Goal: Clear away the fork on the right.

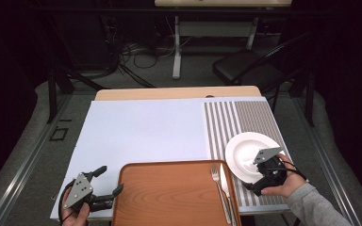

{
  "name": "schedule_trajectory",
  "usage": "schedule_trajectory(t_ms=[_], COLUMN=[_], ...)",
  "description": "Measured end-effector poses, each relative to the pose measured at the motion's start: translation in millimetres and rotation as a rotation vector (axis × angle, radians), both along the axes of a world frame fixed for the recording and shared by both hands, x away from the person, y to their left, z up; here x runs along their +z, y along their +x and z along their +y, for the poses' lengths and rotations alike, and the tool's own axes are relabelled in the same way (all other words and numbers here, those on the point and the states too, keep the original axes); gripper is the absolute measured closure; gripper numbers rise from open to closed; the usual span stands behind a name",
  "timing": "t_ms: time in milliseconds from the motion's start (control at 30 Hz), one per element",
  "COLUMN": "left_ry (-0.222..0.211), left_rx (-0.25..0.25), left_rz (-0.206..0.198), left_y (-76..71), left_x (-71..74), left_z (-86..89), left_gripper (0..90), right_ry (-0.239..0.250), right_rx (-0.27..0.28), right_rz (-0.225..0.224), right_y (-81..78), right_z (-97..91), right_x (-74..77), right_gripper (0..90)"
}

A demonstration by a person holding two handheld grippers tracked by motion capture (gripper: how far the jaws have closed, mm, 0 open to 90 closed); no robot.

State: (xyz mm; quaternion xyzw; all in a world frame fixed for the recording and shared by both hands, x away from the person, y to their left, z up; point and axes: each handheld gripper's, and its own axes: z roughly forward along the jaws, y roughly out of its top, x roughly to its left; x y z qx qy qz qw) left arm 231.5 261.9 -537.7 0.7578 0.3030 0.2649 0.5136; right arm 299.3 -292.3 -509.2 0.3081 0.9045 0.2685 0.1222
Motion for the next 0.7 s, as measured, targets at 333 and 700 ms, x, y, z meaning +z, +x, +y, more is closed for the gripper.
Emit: schedule_trajectory(t_ms=[333, 700], left_ry=[0.006, 0.005], left_rx=[-0.001, -0.001], left_rz=[-0.001, -0.001], left_y=[0.2, 0.1], left_x=[0.0, -0.1], left_z=[-0.6, -0.7], left_gripper=[15.7, 15.7], right_ry=[-0.081, -0.135], right_rx=[-0.033, -0.028], right_rz=[-0.024, -0.033], right_y=[-1.5, -4.6], right_z=[-19.8, -22.8], right_x=[-10.7, -19.2], right_gripper=[0.0, 0.9])
